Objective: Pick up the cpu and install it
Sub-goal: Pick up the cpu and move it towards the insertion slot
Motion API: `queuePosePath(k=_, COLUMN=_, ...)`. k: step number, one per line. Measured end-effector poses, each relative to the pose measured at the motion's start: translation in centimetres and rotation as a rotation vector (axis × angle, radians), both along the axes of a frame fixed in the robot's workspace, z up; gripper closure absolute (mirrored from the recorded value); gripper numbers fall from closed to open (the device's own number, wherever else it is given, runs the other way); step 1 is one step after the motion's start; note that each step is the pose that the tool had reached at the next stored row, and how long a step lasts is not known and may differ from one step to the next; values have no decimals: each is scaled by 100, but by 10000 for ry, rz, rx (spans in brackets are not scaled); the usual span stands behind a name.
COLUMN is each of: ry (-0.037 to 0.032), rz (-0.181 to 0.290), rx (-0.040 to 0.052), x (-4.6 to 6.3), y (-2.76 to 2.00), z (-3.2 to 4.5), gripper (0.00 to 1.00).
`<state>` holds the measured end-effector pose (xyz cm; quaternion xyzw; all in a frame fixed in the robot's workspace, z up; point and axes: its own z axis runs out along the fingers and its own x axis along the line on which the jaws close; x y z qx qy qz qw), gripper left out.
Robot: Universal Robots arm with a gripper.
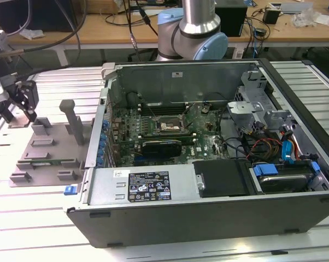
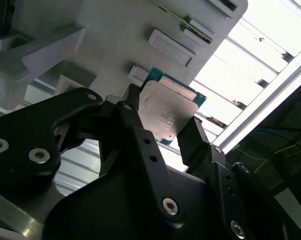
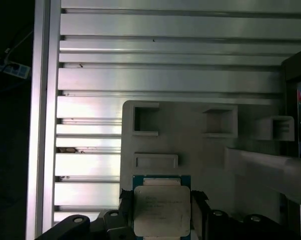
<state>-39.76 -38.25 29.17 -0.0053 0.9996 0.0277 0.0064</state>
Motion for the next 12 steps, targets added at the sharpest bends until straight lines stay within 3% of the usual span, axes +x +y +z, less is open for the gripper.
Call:
queuePosePath(k=7, ry=-1, rz=0, rx=0, x=0, y=0, z=65, gripper=45)
queuePosePath(k=12, ry=0, rz=1, rx=0, x=0, y=0, z=206, gripper=45)
